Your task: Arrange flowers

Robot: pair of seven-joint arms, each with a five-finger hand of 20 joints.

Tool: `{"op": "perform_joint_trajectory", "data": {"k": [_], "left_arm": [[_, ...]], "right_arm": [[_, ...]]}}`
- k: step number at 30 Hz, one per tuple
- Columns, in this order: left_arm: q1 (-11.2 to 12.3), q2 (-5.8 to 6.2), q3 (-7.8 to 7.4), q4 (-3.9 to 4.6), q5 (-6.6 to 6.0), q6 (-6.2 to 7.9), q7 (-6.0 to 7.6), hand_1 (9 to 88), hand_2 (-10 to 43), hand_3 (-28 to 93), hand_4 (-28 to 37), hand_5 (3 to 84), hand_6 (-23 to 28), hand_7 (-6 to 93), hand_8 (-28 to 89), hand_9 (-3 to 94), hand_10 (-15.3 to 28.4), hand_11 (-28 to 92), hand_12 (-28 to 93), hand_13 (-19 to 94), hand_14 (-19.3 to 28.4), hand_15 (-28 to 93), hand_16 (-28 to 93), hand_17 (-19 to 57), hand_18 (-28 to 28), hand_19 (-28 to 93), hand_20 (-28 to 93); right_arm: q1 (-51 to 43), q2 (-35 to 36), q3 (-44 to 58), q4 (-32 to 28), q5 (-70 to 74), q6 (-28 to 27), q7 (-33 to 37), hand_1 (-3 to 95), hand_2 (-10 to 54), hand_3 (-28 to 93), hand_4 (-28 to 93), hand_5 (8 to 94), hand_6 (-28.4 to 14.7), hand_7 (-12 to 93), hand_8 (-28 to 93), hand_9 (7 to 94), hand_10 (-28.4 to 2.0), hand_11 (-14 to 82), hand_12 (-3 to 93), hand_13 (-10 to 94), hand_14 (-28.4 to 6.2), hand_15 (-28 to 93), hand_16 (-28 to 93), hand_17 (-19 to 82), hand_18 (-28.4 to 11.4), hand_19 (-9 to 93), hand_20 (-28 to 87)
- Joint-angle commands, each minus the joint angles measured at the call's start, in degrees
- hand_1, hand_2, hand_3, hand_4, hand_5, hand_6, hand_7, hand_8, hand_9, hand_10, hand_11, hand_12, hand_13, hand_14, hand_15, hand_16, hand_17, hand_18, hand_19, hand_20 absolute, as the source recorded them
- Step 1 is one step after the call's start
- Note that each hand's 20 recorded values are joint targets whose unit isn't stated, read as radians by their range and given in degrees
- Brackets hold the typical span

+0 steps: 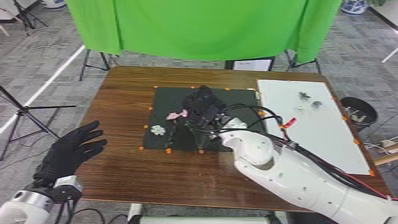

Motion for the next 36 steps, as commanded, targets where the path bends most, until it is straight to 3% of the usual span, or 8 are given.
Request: {"op": "perform_joint_trajectory", "data": {"k": [1,18,26,28,32,36], "left_arm": [[-0.41,0.23,0.47,0.52,-0.03,-0.55,-0.45,24.1,-0.5,72,-28.3,32.0,5.7,18.1,-10,27.4,13.4,25,17,20,17.8,47,-4,-9.6,22.1,42,9],[-0.36,0.68,0.62,0.62,-0.13,-0.59,-0.55,24.1,-0.5,72,-28.3,32.0,5.7,18.1,-10,27.3,13.4,25,17,20,17.8,47,-4,-9.6,22.0,41,9],[-0.31,0.88,0.68,0.62,-0.32,-0.46,-0.44,24.3,0.9,72,-28.2,32.0,5.7,18.1,-10,27.4,13.4,25,17,20,17.8,47,-4,-9.6,22.1,42,9],[-0.35,0.96,0.65,0.66,-0.29,-0.45,-0.48,24.1,0.7,72,-28.3,32.1,5.7,18.1,-10,27.4,13.4,25,17,20,17.8,47,-4,-9.5,22.0,42,9],[-0.33,0.86,0.64,0.66,-0.29,-0.44,-0.33,24.1,0.5,72,-28.3,32.0,5.6,18.1,-10,27.4,13.5,25,17,20,17.8,47,-4,-9.6,22.1,42,9],[0.1,0.73,0.38,0.48,-0.3,-0.24,-0.23,24.0,0.5,72,-28.3,32.0,5.7,18.1,-10,27.3,13.5,25,17,20,17.8,46,-4,-9.5,22.0,42,9]], "right_arm": [[0.91,-1.99,0.0,1.55,-2.2,-0.95,1.37,45.0,-9.5,86,-28,70.2,4.9,49,-4,89.8,-3.0,12.6,45.5,80,-1.7,57,28,28,-14.6,70,40],[0.71,-2.8,-0.01,3.65,-3.77,-5.64,3.64,43.5,-9.5,82,-28,68.4,5.1,49,-4,88.1,-3.0,11.3,45.5,78,-1.5,55,32,26,-14.9,69,41],[0.45,-3.26,0.64,3.62,-3.47,-6.36,4.89,39.7,-9.5,73,-28,66.7,4.8,50,-3,82.5,-4.9,24.8,34.5,76,-2.0,58,28,26,-15.1,68,42],[0.64,-3.11,0.57,3.52,-2.9,-6.19,4.91,40.0,-9.5,68,-28,66.5,4.8,49,-3,80.8,-5.6,29.7,27.8,75,-2.3,58,28,25,-15.3,68,42],[0.58,-3.0,1.47,2.87,-1.66,-7.82,4.3,38.9,-9.5,64,-28,66.8,5.1,45,-4,79.7,-6.1,31.1,25.9,74,-3.0,59,28,25,-15.8,68,42],[-0.14,-2.7,3.28,1.46,0.56,-8.53,2.53,38.9,-9.5,57,-28,67.0,5.0,43,-19,77.4,-7.1,31.5,25.8,72,-4.1,60,28,23,-16.6,68,43]]}}
